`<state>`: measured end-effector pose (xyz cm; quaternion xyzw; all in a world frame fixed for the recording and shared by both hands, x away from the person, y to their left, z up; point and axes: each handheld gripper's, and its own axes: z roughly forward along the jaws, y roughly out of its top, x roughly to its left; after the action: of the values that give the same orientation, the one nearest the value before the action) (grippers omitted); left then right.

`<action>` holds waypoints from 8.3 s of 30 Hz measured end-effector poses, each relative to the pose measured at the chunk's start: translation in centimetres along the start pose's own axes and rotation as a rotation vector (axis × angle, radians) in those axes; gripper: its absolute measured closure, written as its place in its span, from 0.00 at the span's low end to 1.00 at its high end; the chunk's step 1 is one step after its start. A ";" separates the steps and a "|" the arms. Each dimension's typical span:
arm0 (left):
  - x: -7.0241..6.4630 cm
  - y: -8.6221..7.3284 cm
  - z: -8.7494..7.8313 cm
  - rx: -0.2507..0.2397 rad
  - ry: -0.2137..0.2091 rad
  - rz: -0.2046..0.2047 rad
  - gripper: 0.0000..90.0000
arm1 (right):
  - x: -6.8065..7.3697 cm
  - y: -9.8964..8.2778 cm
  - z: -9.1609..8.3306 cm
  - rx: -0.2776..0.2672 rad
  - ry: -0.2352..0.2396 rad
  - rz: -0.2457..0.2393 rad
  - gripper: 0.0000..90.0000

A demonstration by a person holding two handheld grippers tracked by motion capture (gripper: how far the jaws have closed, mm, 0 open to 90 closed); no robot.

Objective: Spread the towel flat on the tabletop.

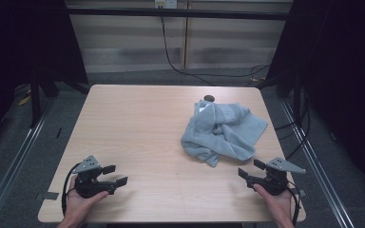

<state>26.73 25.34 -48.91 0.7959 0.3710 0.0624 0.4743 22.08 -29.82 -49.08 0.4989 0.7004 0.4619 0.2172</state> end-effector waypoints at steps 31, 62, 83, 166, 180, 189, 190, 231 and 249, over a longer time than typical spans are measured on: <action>-0.4 0.2 0.2 0.005 -0.029 0.033 0.29 | 0.8 8.3 6.5 0.205 0.170 -0.048 0.26; -0.2 0.3 0.0 -0.008 -0.031 0.035 0.29 | 0.0 5.7 13.7 0.246 0.203 -0.037 0.67; -0.5 1.0 0.6 -0.009 -0.049 0.045 0.31 | 8.5 3.5 11.5 0.303 0.366 -0.119 0.70; 3.6 20.6 -2.6 -0.382 0.075 -0.001 0.80 | 0.7 23.8 3.2 -0.192 0.024 -0.078 0.96; 4.2 11.9 -1.4 -0.323 0.069 -0.071 0.79 | 2.3 15.1 4.4 -0.104 0.109 -0.066 0.96; 1.9 4.4 -0.8 -0.144 0.018 -0.070 0.78 | 3.8 5.8 4.1 0.103 0.124 -0.056 0.95; 1.7 3.9 -0.8 -0.137 0.007 -0.067 0.77 | 3.9 4.8 3.9 0.115 0.128 -0.048 0.95; 2.7 2.1 2.9 0.024 0.017 0.006 0.75 | 2.0 7.0 5.5 0.111 0.083 -0.057 0.95; 2.9 2.0 2.8 0.016 0.006 0.004 0.74 | 7.0 10.1 13.9 0.199 0.221 -0.136 0.77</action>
<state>31.11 24.70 -49.53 0.8002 0.3713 0.0625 0.4668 34.88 -16.78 -45.90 0.4154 0.7946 0.4264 0.1190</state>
